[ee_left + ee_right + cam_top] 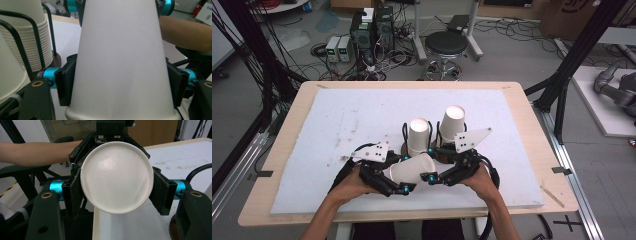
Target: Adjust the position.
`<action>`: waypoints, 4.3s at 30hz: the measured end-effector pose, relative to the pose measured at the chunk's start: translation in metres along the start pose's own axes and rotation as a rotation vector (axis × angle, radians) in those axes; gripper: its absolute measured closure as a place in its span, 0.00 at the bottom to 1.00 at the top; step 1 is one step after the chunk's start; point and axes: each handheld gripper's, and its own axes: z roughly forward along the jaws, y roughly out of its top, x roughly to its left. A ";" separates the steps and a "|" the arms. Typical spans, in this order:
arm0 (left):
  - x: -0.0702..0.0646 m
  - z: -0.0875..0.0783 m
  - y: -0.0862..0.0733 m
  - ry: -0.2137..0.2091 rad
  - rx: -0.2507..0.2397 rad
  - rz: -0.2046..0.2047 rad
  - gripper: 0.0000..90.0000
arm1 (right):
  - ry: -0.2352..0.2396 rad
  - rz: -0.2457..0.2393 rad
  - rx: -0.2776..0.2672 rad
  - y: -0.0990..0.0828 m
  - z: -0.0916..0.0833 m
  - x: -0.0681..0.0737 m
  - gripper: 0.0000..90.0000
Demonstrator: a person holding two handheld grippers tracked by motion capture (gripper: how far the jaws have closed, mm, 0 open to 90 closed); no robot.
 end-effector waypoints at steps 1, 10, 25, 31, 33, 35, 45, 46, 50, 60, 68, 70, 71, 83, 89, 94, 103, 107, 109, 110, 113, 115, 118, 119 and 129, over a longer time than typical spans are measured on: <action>0.000 0.000 0.000 0.000 0.002 0.000 0.31 | -0.001 0.001 0.001 0.000 0.000 0.000 0.40; 0.000 0.000 0.000 0.009 0.007 0.007 0.32 | -0.003 -0.005 0.007 -0.001 0.000 0.000 0.40; -0.001 -0.006 -0.001 0.024 0.005 0.020 0.32 | -0.040 0.002 0.025 -0.002 0.001 0.002 0.17; -0.003 -0.010 -0.001 0.030 0.006 0.022 0.32 | -0.038 0.011 0.036 -0.003 -0.002 0.003 0.17; -0.003 -0.011 -0.001 0.031 0.011 0.025 0.32 | -0.045 0.006 0.038 -0.003 -0.002 0.003 0.17; -0.003 -0.012 -0.001 0.034 0.012 0.025 0.33 | -0.038 0.005 0.039 -0.003 -0.002 0.003 0.17; -0.007 -0.023 0.000 0.051 0.049 0.040 0.33 | -0.047 -0.002 0.085 -0.004 -0.005 0.006 0.17; -0.007 -0.025 0.001 0.053 0.070 0.044 0.33 | -0.052 -0.006 0.089 -0.004 -0.006 0.005 0.17; -0.006 -0.031 0.006 0.068 0.129 0.049 0.33 | -0.064 -0.011 0.124 -0.003 -0.009 0.006 0.17; -0.006 -0.035 0.022 0.071 0.346 0.070 0.33 | -0.097 -0.064 0.327 0.012 -0.003 0.006 0.17; -0.006 -0.035 0.031 0.092 0.487 0.077 0.33 | -0.120 -0.117 0.519 0.026 0.013 0.007 0.17; -0.005 -0.035 0.033 0.099 0.534 0.087 0.33 | -0.125 -0.121 0.566 0.028 0.017 0.007 0.17; -0.005 -0.035 0.033 0.100 0.546 0.088 0.33 | -0.125 -0.127 0.600 0.029 0.020 0.008 0.17; -0.002 -0.025 0.041 0.105 0.710 0.106 0.33 | -0.143 -0.166 0.813 0.033 0.044 0.007 0.17; -0.001 -0.020 0.040 0.107 0.742 0.109 0.33 | -0.137 -0.181 0.849 0.037 0.050 0.008 0.18; 0.000 -0.019 0.041 0.113 0.758 0.112 0.33 | -0.141 -0.188 0.857 0.038 0.052 0.008 0.18; -0.002 -0.004 0.045 0.112 0.785 0.132 0.33 | -0.138 -0.201 0.884 0.040 0.064 0.007 0.18; -0.001 0.001 0.046 0.113 0.790 0.135 0.33 | -0.134 -0.203 0.882 0.042 0.068 0.007 0.18; -0.001 0.002 0.046 0.110 0.796 0.140 0.33 | -0.126 -0.202 0.886 0.042 0.070 0.007 0.18; -0.001 0.003 0.046 0.111 0.800 0.143 0.33 | -0.132 -0.203 0.886 0.042 0.070 0.007 0.18; -0.001 0.004 0.047 0.110 0.798 0.140 0.33 | -0.125 -0.201 0.886 0.042 0.072 0.007 0.19; -0.001 0.005 0.046 0.110 0.804 0.143 0.33 | -0.132 -0.199 0.890 0.042 0.072 0.007 0.18; -0.001 0.006 0.046 0.106 0.806 0.144 0.33 | -0.131 -0.202 0.886 0.042 0.073 0.007 0.19; -0.001 0.006 0.046 0.107 0.805 0.144 0.33 | -0.128 -0.200 0.886 0.042 0.073 0.007 0.20; -0.001 0.007 0.046 0.108 0.812 0.146 0.33 | -0.107 -0.207 0.885 0.043 0.077 0.007 0.24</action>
